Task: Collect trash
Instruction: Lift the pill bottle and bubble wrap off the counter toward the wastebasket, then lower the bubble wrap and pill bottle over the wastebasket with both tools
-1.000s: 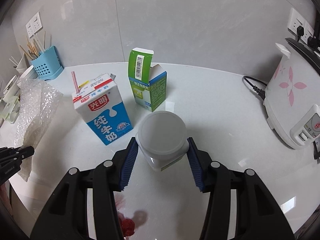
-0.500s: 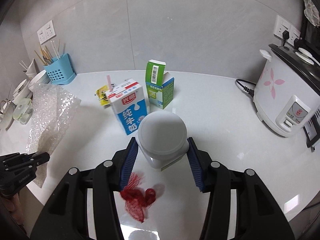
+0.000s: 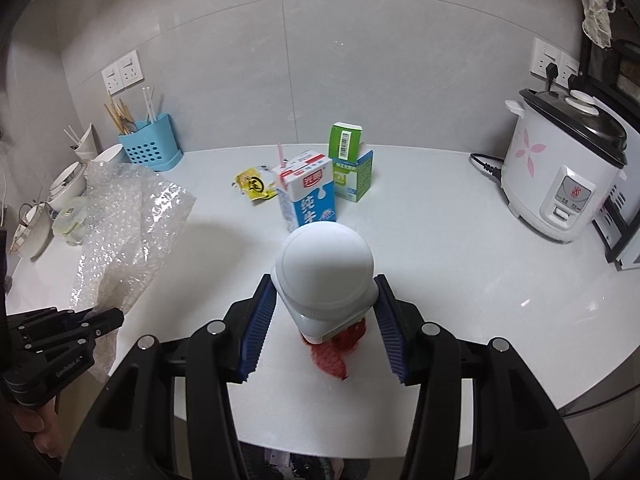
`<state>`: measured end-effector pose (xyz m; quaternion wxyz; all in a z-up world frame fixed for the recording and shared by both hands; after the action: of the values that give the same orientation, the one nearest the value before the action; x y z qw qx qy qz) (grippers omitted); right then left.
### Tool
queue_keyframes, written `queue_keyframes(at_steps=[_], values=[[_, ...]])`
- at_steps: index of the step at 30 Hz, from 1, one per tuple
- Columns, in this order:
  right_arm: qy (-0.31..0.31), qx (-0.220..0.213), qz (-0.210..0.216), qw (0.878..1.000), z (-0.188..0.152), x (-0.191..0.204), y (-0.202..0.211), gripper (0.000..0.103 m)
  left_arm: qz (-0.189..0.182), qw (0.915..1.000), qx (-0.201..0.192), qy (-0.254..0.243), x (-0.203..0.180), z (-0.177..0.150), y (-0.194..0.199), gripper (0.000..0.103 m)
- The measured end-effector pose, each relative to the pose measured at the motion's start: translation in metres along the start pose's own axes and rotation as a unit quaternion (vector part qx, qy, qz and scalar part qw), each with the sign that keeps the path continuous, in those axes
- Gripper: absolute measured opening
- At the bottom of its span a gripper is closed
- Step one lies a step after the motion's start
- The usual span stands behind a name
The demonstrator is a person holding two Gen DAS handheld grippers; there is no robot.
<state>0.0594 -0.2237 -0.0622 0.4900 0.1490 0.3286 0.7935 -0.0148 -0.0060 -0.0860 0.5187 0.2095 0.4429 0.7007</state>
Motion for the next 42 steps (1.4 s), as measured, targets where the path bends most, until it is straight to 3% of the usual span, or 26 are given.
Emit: queue_keyframes(at_steps=[13, 25, 42], values=[[-0.012, -0.008, 0.007, 1.000, -0.044, 0.045, 0.040, 0.048, -0.011, 0.9998, -0.001, -0.018, 0.018, -0.042, 0.025, 0.014], [0.009, -0.004, 0.048, 0.999, -0.084, 0.072, 0.047, 0.048, -0.004, 0.9997, -0.003, -0.022, 0.020, -0.097, 0.040, 0.014], [0.046, 0.060, 0.097, 0.992, -0.178, 0.084, 0.041, 0.048, -0.001, 0.9995, 0.023, 0.020, 0.016, -0.195, 0.030, 0.014]])
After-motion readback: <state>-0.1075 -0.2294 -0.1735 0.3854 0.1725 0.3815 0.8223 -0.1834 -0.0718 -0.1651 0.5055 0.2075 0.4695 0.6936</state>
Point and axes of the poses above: each gripper's, at about its wrist camera, not at the fingertips, and y roughly against the way its jaws point, x to its left, z to its top, the point moved 2 cm from there along -y, roughly the way its jaws point, and after that the axes turned 10 degrees about y, right-handed, at the moved point
